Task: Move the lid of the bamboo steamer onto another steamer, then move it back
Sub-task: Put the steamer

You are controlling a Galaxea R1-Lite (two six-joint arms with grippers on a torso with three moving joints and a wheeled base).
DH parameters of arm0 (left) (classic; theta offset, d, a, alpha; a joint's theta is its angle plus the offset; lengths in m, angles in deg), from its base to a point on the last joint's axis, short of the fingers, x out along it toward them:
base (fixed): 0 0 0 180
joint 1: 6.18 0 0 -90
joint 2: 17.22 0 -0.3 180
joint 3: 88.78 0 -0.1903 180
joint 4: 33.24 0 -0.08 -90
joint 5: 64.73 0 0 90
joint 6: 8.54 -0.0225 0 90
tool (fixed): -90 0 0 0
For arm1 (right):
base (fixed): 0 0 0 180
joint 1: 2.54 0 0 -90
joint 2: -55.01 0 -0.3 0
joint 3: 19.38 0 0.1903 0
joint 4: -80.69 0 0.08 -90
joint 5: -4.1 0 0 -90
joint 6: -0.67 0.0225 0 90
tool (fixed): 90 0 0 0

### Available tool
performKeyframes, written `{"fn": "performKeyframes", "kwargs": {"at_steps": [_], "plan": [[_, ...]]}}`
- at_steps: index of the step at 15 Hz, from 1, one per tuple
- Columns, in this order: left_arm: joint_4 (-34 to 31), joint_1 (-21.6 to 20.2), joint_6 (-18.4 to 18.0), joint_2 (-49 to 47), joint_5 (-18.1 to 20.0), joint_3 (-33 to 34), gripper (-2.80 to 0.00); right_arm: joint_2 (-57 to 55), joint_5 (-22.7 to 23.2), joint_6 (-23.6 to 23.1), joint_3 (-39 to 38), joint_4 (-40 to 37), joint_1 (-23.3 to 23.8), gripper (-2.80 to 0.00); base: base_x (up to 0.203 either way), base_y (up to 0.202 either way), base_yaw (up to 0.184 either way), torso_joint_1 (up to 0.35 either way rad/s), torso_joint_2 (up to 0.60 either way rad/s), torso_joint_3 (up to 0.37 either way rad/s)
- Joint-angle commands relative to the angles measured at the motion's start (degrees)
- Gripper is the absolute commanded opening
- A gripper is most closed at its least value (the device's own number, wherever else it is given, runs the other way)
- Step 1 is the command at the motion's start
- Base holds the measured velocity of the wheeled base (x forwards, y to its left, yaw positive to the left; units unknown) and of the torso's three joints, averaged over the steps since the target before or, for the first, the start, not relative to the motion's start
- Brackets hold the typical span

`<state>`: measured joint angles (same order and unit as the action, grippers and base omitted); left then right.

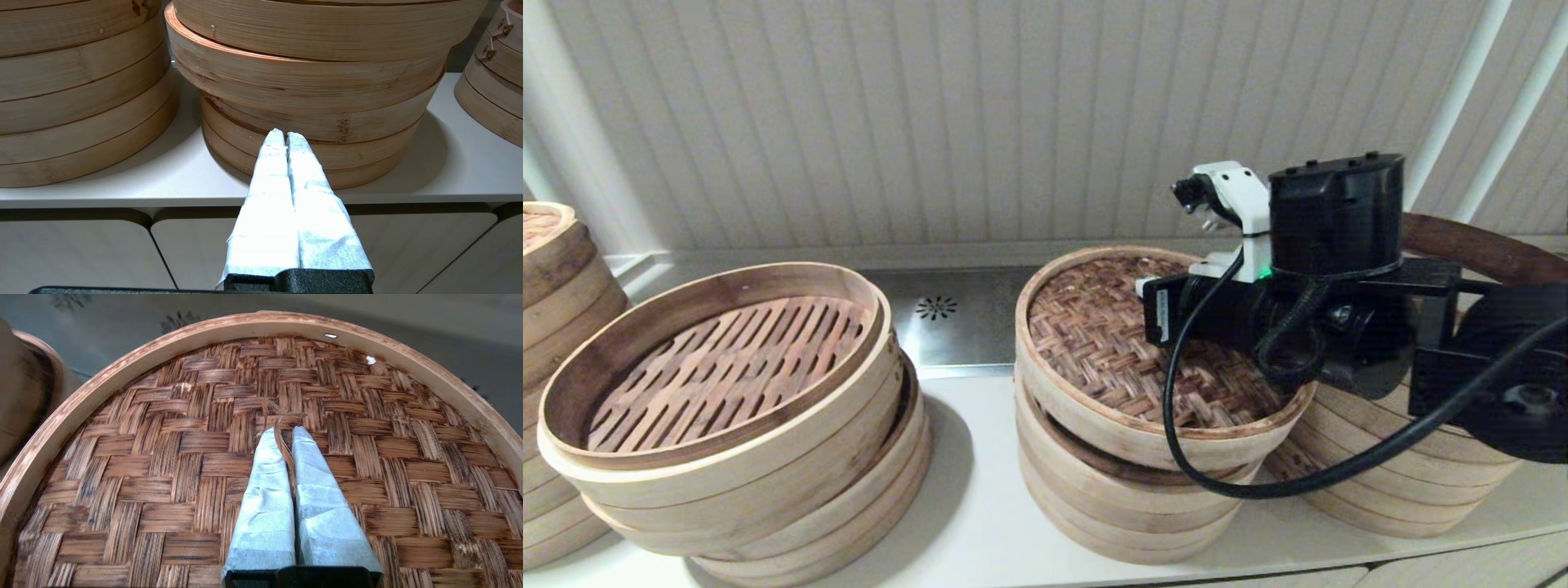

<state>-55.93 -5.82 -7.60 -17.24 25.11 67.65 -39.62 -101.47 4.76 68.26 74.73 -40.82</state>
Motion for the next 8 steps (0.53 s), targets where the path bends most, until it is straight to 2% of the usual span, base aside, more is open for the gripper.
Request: {"fn": "performKeyframes", "kwargs": {"at_steps": [1,4,8], "plan": [[0.0,0.0,0.0,-0.1,0.0,0.0,-2.8,3.9,-0.1,-0.3,0.2,-0.4,-0.4,-2.8,0.0,0.0,0.0,0.0,0.0,0.0],[0.0,0.0,0.0,-0.1,0.0,-0.1,-2.8,5.7,-0.5,-2.4,3.5,-2.0,-0.5,-2.8,0.0,0.0,0.0,0.0,0.0,0.0],[0.0,0.0,0.0,-0.1,0.0,0.0,-2.8,8.1,-2.3,-3.2,11.7,-10.3,-1.7,-2.8,0.0,0.0,0.0,0.0,0.0,0.0]]}}
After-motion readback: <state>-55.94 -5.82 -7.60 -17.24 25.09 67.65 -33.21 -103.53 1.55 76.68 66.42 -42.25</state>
